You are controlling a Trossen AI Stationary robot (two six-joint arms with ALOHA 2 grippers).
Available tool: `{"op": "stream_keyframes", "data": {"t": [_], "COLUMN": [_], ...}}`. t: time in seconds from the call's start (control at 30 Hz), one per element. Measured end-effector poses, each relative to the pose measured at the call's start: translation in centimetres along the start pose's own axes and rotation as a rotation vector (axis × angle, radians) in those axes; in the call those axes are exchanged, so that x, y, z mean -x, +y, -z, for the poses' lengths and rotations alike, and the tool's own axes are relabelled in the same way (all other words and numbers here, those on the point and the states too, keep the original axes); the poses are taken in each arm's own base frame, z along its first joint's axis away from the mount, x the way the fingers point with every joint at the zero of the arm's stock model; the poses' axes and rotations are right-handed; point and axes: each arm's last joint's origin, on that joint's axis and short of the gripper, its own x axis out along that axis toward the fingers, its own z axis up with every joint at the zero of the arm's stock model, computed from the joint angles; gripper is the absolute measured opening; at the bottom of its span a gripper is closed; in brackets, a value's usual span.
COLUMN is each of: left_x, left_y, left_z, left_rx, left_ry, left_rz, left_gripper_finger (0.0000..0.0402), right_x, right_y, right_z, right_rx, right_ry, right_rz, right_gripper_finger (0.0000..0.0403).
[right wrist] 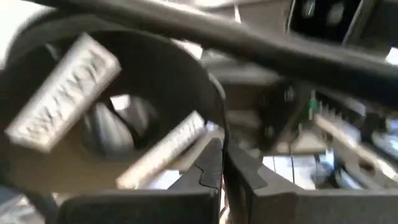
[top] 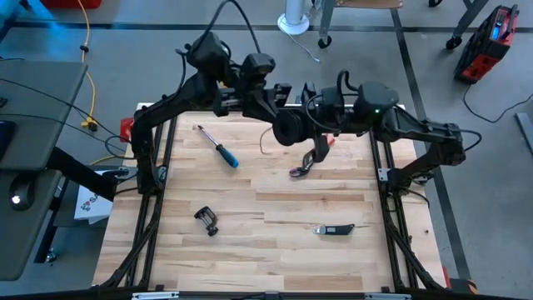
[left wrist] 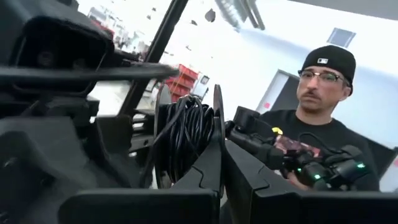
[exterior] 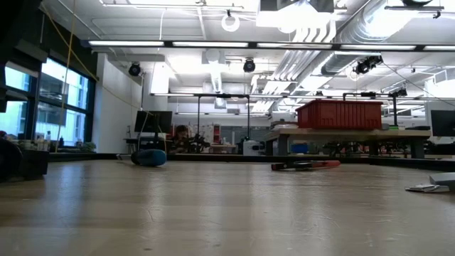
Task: Coil cords
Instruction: Coil the black wire onto the black spool
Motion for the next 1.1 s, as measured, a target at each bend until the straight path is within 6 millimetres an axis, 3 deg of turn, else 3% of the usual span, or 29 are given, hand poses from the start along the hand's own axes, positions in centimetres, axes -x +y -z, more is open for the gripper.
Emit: {"op": "stream_keyframes", "data": {"t": [0.17, 0.3, 0.43, 0.67, 1.1], "left_x": [0.1, 0.2, 0.3, -0.2, -0.3], "left_y": [-0.5, -2.0, -3.3, -3.4, -5.3], "left_z": [-0.4, -1.0, -1.6, -1.4, -2.2], "left_rx": [-0.081, -0.181, -0.317, -0.305, -0.454], "left_ry": [-0.007, -0.01, -0.117, -0.154, -0.21], "left_rz": [0.035, 0.123, 0.155, 0.157, 0.17], "left_gripper_finger": [0.0001, 0.0001, 0.0001, 0.0001, 0.0001], "right_x": [-0.5, -0.4, -0.2, -1.7, -5.0], "right_y": [-0.2, -0.2, -0.2, -0.7, -1.2], "right_z": [-0.5, -1.6, -2.3, -1.0, 1.9], "right_rx": [-0.025, -0.066, -0.068, -0.131, -0.251], "right_ry": [-0.102, -0.215, -0.285, -0.264, -0.257], "right_rz": [0.019, 0.023, 0.01, 0.02, -0.055], "right_gripper_finger": [0.0, 0.0, 0.0, 0.0, 0.0]}}
